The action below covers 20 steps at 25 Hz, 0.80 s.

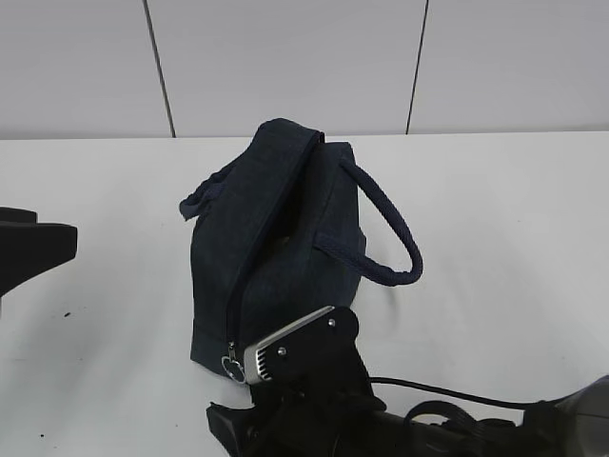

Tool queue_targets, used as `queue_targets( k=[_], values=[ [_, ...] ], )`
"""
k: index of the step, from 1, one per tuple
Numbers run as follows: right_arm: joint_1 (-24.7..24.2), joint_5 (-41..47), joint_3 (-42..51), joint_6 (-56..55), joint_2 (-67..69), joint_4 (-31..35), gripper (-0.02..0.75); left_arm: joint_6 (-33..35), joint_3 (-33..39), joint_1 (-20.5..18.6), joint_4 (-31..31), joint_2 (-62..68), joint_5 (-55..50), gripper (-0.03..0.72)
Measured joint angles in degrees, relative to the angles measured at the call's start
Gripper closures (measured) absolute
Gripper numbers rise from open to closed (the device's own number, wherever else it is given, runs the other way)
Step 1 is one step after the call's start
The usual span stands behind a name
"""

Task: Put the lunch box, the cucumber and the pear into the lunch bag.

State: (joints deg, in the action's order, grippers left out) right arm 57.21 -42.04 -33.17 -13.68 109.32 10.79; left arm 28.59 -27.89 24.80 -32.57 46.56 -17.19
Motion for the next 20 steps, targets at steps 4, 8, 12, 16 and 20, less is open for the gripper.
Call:
queue_targets(
  k=[4, 8, 12, 16, 20],
  values=[
    [0.00, -0.65, -1.45, 0.00, 0.59, 0.21, 0.351, 0.00, 0.00, 0.00, 0.00, 0.00, 0.00, 0.378],
    [0.00, -0.65, -2.23, 0.00, 1.04, 1.16, 0.351, 0.00, 0.02, 0.00, 0.00, 0.00, 0.00, 0.379],
    [0.00, -0.65, -2.32, 0.10, 1.49, 2.30, 0.352, 0.00, 0.02, 0.00, 0.00, 0.00, 0.00, 0.379],
    [0.00, -0.11, -2.92, 0.10, 2.69, 2.54, 0.378, 0.00, 0.02, 0.00, 0.00, 0.00, 0.00, 0.379],
    [0.00, -0.13, -4.11, 0.10, 2.87, 2.54, 0.405, 0.00, 0.02, 0.00, 0.00, 0.00, 0.05, 0.379]
  ],
)
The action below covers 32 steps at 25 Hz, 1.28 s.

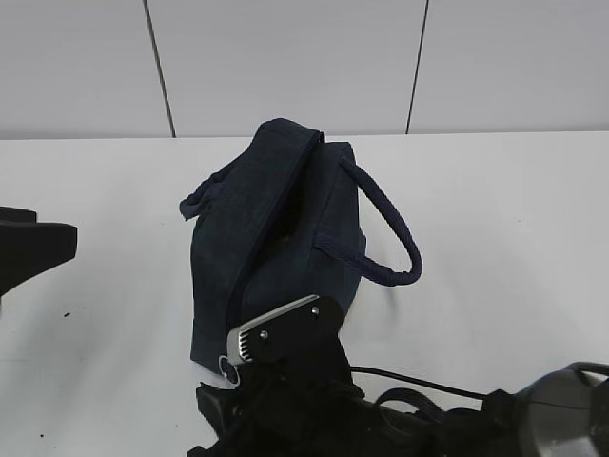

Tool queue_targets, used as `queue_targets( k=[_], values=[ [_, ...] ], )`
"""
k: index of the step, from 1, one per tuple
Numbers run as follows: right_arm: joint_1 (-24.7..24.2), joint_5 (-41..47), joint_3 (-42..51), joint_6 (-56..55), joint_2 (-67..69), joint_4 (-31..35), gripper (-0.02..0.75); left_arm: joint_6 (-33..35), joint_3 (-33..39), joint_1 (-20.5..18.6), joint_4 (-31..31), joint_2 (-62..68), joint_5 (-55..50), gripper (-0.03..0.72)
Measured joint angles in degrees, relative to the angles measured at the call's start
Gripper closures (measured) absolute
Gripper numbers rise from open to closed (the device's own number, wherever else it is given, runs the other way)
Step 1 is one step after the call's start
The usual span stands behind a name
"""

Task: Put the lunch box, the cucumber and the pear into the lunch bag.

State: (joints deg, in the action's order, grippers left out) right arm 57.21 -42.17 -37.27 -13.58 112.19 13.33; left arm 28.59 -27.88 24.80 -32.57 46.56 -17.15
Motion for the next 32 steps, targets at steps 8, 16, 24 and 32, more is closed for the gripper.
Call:
queue_targets(
  k=[8, 16, 24, 32],
  values=[
    [0.00, 0.21, -0.25, 0.23, 0.50, 2.44, 0.479, 0.00, 0.00, 0.00, 0.00, 0.00, 0.00, 0.379],
    [0.00, 0.30, -0.25, 0.86, 0.51, 4.97, 0.597, 0.00, 0.00, 0.00, 0.00, 0.00, 0.00, 0.379],
    [0.00, 0.30, -0.25, 1.08, 0.51, 5.10, 0.720, 0.00, 0.00, 0.00, 0.00, 0.00, 0.00, 0.379],
    [0.00, 3.94, -0.25, 1.08, -1.63, 4.19, 0.732, 0.00, 0.00, 0.00, 0.08, 0.00, 0.00, 0.379]
  ],
)
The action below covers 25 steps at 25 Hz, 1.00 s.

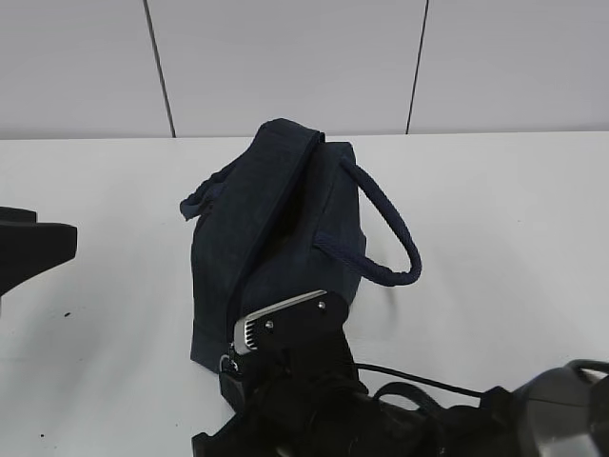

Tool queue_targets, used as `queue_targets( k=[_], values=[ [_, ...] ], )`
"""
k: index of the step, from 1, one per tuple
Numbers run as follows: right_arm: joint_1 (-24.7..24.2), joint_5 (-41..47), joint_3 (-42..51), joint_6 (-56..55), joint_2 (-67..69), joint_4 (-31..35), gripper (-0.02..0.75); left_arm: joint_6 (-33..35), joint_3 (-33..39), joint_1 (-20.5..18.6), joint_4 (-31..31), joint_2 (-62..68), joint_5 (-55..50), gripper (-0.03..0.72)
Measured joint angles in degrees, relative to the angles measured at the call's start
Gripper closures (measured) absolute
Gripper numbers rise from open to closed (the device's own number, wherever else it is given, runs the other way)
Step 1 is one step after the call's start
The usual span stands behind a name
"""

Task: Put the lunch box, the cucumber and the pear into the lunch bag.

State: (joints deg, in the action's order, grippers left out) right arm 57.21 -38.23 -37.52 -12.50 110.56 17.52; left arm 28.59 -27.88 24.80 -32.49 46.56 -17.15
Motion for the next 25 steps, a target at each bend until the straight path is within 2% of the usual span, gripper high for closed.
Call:
queue_targets(
  k=[9, 12, 18, 22, 24, 25],
  values=[
    [0.00, 16.35, 0.00, 5.04, -14.11, -1.02, 0.732, 0.00, 0.00, 0.00, 1.68, 0.00, -2.27, 0.379],
    [0.00, 19.82, 0.00, 11.37, -19.02, 4.01, 0.732, 0.00, 0.00, 0.00, 1.91, 0.00, -3.35, 0.379],
    [0.00, 26.92, -4.66, 36.11, -21.77, 25.16, 0.732, 0.04, 0.00, 0.00, 2.14, 0.00, -4.49, 0.379],
    [0.00, 28.36, -10.62, 56.05, -21.77, 39.65, 0.732, 2.01, 0.00, 0.00, 2.34, 0.41, -5.54, 0.379],
    [0.00, 27.86, -13.53, 70.41, -21.77, 50.76, 0.732, 3.46, 0.00, 0.00, 2.34, 1.56, -5.56, 0.379],
    [0.00, 26.26, -14.77, 79.49, -21.77, 58.40, 0.732, 4.08, 0.00, 0.00, 2.34, 2.56, -5.56, 0.379]
  ],
)
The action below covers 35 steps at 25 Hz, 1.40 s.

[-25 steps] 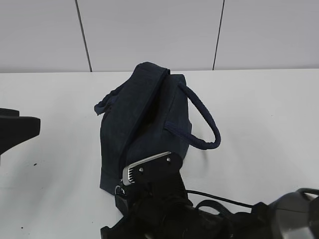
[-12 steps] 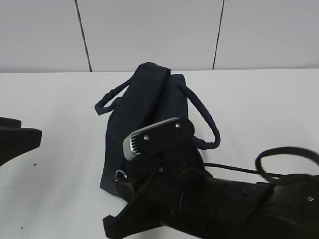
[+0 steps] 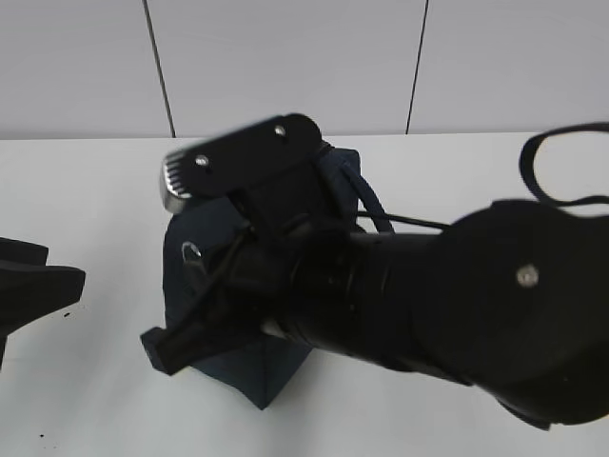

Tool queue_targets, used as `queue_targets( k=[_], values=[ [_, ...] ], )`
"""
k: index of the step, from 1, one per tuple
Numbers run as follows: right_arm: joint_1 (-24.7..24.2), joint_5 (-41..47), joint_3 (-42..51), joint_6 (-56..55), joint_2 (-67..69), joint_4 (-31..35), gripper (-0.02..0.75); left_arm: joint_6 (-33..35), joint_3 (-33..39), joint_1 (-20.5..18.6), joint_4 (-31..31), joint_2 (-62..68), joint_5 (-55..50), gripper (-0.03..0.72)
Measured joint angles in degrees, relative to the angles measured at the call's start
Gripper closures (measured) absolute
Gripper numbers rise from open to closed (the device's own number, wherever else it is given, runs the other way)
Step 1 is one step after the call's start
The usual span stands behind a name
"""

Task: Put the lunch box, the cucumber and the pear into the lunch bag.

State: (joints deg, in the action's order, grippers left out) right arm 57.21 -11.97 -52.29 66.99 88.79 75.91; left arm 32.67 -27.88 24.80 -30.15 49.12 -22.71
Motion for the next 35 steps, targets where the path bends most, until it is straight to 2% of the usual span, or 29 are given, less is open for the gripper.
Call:
queue_targets(
  k=[1, 2, 5, 7, 11, 15, 17, 21, 23, 27, 32, 33, 35],
  values=[
    [0.00, -1.39, -0.77, 5.28, 0.00, 4.47, 0.732, 0.91, 0.00, 0.00, 0.00, 1.24, 0.00, 0.379],
    [0.00, -4.45, -2.23, 15.56, 0.00, 12.81, 0.732, 2.22, 0.00, 0.17, -0.16, 2.41, 0.00, 0.379],
    [0.00, -7.55, -4.05, 31.93, 0.00, 24.65, 0.732, 8.79, -0.60, 1.38, -2.70, 7.78, 1.28, 0.358],
    [0.00, -7.44, -4.43, 36.36, 0.00, 27.58, 0.732, 13.40, -1.72, 2.44, -5.38, 11.62, 3.55, 0.325],
    [0.00, -6.68, -4.69, 38.49, 0.00, 29.11, 0.732, 16.37, -5.29, 2.87, -7.05, 19.97, 5.81, 0.292],
    [0.00, -6.55, -4.82, 38.83, 0.00, 29.38, 0.732, 17.70, -10.05, 2.87, -7.29, 26.88, 4.51, 0.306],
    [0.00, -6.55, -4.82, 38.93, 0.00, 29.38, 0.732, 18.00, -12.17, 2.87, -7.34, 29.39, 3.30, 0.369],
    [0.00, -6.55, -4.92, 38.93, 0.00, 29.38, 0.732, 18.49, -14.46, 3.00, -7.86, 32.84, 1.44, 0.616],
    [0.00, -7.99, -5.04, 38.93, 0.00, 29.49, 0.732, 18.72, -14.52, 3.06, -7.97, 33.11, 1.25, 0.673],
    [-1.68, -8.39, -6.68, 38.93, 0.00, 29.82, 0.732, 18.86, -14.66, 3.06, -8.11, 33.11, 0.61, 0.688],
    [-5.92, -7.93, -9.34, 38.93, 0.00, 29.96, 0.732, 18.86, -14.80, 3.06, -9.72, 33.11, -1.03, 0.691],
    [-7.14, -7.93, -9.38, 38.93, 0.00, 29.99, 0.711, 18.86, -14.80, 3.06, -10.07, 33.11, -1.22, 0.691],
    [-9.84, -7.78, -9.50, 38.93, 0.00, 29.99, 0.732, 18.86, -14.80, 3.06, -10.56, 33.11, -1.80, 0.693]
  ],
)
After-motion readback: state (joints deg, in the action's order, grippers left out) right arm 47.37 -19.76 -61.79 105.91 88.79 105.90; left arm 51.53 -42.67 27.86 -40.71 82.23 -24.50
